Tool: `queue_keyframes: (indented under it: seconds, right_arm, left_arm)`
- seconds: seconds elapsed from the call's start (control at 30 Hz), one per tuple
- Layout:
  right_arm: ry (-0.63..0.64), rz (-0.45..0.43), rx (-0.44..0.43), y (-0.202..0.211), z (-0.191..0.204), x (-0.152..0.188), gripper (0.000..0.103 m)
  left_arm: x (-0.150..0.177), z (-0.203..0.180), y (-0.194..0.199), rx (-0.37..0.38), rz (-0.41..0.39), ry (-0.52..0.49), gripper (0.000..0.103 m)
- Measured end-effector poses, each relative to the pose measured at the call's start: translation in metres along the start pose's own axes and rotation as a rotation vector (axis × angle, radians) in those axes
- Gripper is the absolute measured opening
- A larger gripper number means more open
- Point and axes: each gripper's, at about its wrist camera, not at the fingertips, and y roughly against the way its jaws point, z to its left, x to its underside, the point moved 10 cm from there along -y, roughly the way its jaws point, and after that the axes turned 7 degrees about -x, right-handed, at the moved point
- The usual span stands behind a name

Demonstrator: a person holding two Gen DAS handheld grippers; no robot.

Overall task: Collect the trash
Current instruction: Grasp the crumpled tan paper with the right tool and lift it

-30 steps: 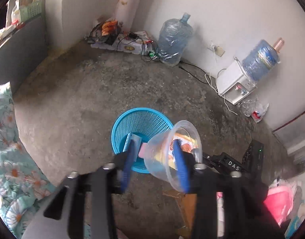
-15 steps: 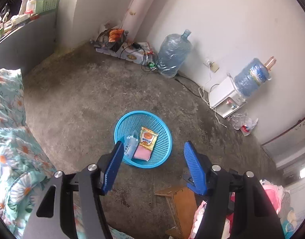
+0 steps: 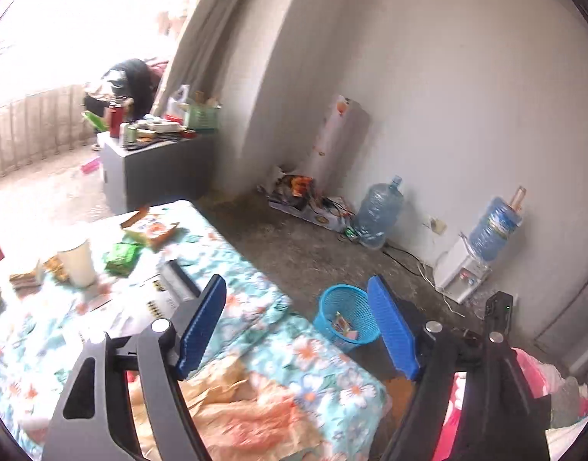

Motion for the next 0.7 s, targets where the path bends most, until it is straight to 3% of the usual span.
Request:
queue_keyframes:
  seconds: [0.13,0.3,0.53,0.7]
  right_arm:
    - [0.039,0.158,-0.138,-0.042,0.057,0.030,0.074]
    - [0.192,0.316,-0.210,-0.082,0.125,0.088,0.074]
    - [0.658,0.469,-0.196,-0.136,0.201,0.131,0.084]
    - [0.823,0.621,-0.341,-0.174,0.222,0.149,0.090]
  left_arm:
    - [0.043,0.069,0.067,-0.154,-0.048,0.082,0.074]
    - [0.098,0.114,0.116,-0.215,-0.072,0.199,0.074]
    - [0.127,0.131,0.121,-0.207,-0.067,0.242,0.074]
    - [0.136,0.134,0.108,-0.187,-0.039,0.243,0.074]
